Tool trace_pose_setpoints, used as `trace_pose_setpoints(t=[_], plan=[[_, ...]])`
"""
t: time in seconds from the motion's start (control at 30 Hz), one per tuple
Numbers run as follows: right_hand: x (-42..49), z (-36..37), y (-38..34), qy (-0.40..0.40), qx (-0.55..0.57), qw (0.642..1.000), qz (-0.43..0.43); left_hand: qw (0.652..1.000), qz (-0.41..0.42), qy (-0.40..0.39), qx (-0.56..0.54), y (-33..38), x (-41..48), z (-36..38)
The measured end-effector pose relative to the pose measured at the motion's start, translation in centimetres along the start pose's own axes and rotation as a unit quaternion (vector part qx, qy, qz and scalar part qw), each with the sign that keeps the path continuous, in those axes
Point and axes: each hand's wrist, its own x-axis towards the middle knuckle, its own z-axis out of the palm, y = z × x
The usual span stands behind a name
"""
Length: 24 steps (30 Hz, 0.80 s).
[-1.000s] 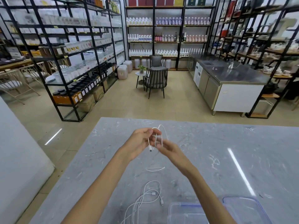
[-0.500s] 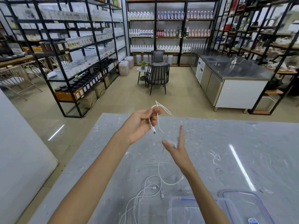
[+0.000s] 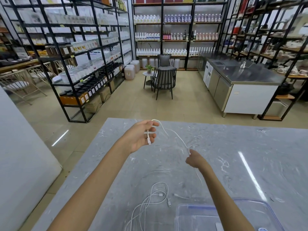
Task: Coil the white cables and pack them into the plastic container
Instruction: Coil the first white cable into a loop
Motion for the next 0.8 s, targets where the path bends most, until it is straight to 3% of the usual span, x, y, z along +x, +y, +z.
trace_pose_setpoints(t=[0.07,0.17,0.23,0.3,0.4,0.6,0.73,0.8], plan=[[-0.7,-1.6,-1.3,0.019,-0.083,0.995,-0.042,1.0,0.011,-0.024,-0.013,-0.3,-0.1,0.3],[-3.3,-4.0,-4.7,0.14,0.078,0.956,-0.246,0.997,0.023,-0.066,-0.029,-0.4,-0.1,1.4],[-5.4,-5.8,-7.5,0.095,0.169,0.913,-0.358,0.991,0.023,-0.115,-0.062,-0.3,-0.1,2.4],[-7.1,-7.4,-9.8,0.004,0.159,0.894,-0.419,0.983,0.021,-0.157,-0.096,0.1,-0.1,3.2],[-8.0,-9.4,-11.8,-0.009,0.12,0.882,-0.455,0.969,0.002,-0.189,-0.158,0.9,-0.2,3.7],[-8.5,-11.9,-13.0,0.013,0.206,0.854,-0.477,0.942,-0.042,-0.301,-0.143,1.7,-0.6,4.4],[-8.9,-12.5,-13.6,0.02,0.186,0.856,-0.482,0.918,-0.031,-0.36,-0.165,2.9,-0.1,5.4],[-9.0,-12.3,-13.7,0.028,0.178,0.856,-0.485,0.927,0.008,-0.348,-0.14,3.1,0.1,5.8]])
